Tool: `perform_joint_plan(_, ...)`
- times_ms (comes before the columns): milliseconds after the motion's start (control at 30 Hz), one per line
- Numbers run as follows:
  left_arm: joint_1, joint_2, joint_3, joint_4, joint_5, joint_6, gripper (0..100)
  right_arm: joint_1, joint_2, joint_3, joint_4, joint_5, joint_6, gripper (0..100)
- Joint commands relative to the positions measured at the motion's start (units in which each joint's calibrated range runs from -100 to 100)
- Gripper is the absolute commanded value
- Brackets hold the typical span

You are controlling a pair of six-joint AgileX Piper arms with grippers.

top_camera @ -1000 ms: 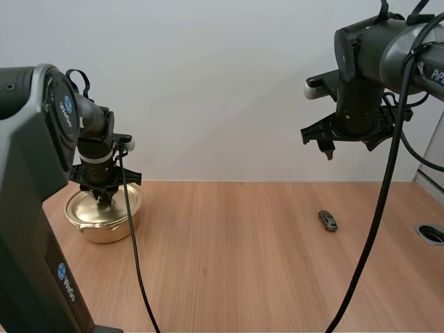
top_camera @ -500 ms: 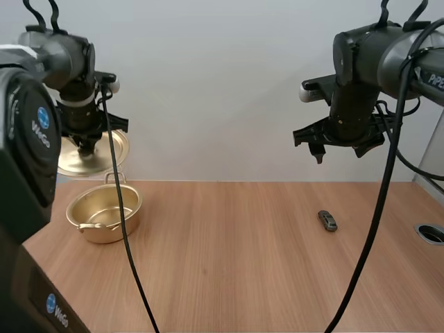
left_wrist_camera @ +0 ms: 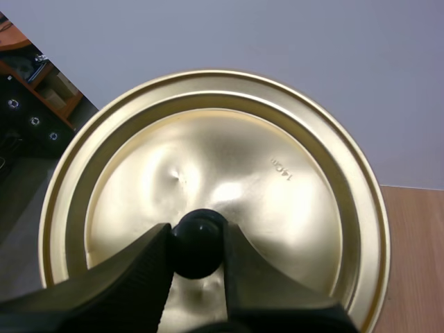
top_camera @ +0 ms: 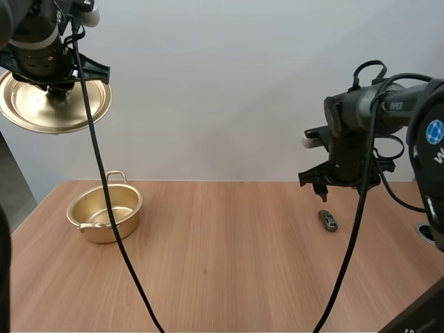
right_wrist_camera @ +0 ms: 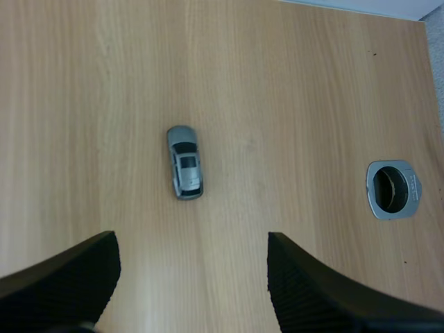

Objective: Open the pot, put the car inside, and close it

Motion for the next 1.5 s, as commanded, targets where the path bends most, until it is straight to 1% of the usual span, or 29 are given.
perform_joint_plan(0,-0.03,-1.2,-0.1,0.0,0.4,0.1,0,-1.1,0.6,0.0,0.7,-4.4,0.0,100)
perform_joint_plan(200,-0.03,-1.9,-0.1,-2.2,5.6,0.1,0,-1.5,3.2,0.0,2.7,-9.9,0.0,100)
perform_joint_plan(300,-0.03,-1.9,-0.1,-3.6,8.1,0.2,0,-1.5,5.1,0.0,2.4,-10.6,0.0,100)
perform_joint_plan(500,-0.03,-1.9,-0.1,-4.0,11.0,0.3,0,-1.5,10.6,0.0,2.1,-10.7,0.0,100)
perform_joint_plan(667,-0.03,-1.9,-0.1,-4.0,11.5,1.0,0,-1.5,15.7,0.0,1.7,-12.8,0.0,100)
perform_joint_plan(800,-0.03,-1.9,-0.1,-4.0,11.8,1.1,0,-1.5,18.8,0.0,0.8,-16.7,0.0,100)
perform_joint_plan(1133,-0.03,-1.9,-0.1,-4.0,11.8,1.2,0,-1.5,23.5,0.0,0.5,-26.1,0.0,100)
perform_joint_plan(1333,-0.03,-2.3,-0.1,-4.0,11.8,1.4,0,-1.5,26.6,0.0,0.3,-28.6,0.0,100)
perform_joint_plan(1467,-0.03,-2.3,-0.1,-4.0,11.8,1.4,0,-1.5,28.6,0.0,-1.1,-29.9,0.0,100)
